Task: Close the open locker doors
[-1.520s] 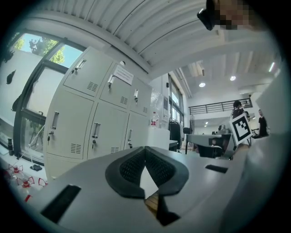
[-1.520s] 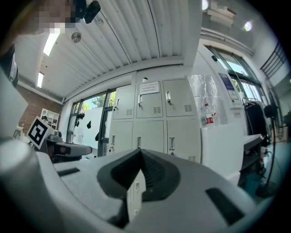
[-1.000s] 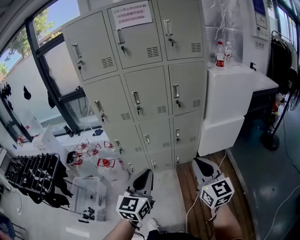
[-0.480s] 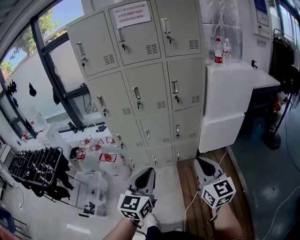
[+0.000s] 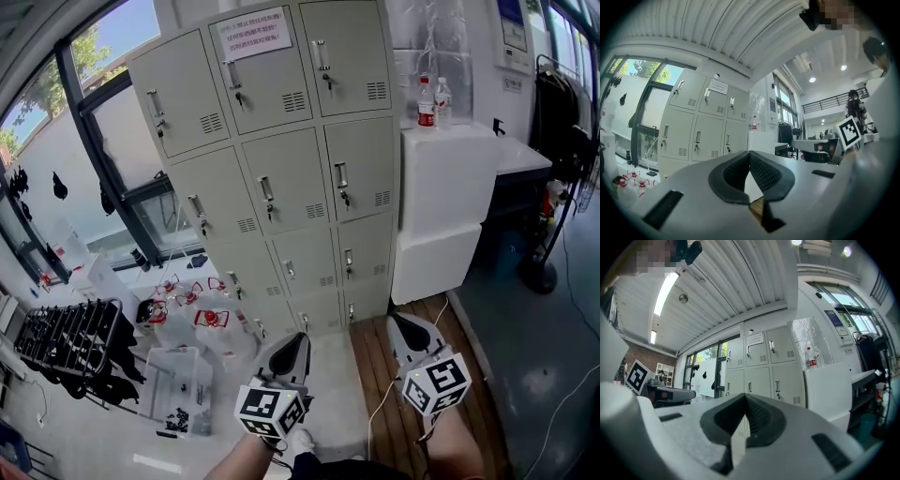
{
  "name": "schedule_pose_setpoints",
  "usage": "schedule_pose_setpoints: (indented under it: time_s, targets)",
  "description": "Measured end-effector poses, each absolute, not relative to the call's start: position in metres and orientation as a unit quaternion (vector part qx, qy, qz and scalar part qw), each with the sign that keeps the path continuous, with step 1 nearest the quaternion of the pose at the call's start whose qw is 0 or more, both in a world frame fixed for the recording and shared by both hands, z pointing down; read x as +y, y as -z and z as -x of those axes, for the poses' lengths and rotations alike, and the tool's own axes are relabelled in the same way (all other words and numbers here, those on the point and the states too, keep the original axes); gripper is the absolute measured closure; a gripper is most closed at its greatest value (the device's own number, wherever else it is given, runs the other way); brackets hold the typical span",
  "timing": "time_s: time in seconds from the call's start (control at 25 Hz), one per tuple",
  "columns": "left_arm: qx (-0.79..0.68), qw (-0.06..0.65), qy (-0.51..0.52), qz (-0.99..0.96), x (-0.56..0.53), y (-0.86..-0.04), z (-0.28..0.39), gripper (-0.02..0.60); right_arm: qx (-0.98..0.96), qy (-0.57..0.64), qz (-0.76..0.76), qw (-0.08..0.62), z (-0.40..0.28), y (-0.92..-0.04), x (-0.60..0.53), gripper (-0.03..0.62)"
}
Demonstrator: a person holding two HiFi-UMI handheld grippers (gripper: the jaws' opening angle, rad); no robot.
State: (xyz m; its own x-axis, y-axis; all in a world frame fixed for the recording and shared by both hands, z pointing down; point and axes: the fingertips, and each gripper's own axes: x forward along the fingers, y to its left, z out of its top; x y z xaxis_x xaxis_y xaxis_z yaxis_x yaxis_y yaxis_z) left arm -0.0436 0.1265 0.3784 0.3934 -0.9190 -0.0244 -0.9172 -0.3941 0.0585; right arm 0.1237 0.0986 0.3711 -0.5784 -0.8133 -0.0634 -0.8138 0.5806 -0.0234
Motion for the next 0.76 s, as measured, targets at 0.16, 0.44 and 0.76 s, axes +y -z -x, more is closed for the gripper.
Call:
schedule_pose_setpoints:
  time_s: [0.16, 0.44, 0.76]
  targets:
    - [-0.552, 0.019, 0.029, -0.833, 0.1262, -0.3772, 0.0467, 0.578, 0.889, -0.004, 0.457, 0.035, -0.1202, -0.37, 0.0997, 0.594]
    - [-0.551, 0.021, 0.028, -0.834, 0.1263, -0.3782, 0.0458, 0.578, 0.889, -0.004, 0.456, 0.04, -0.1182, -0.3689, 0.101, 0.594]
    - [-0.547, 0.021, 0.027, -0.836, 0.1264, -0.378, 0.0386, 0.578, 0.889, -0.005, 0.456, 0.045, -0.1223, -0.3652, 0.102, 0.593]
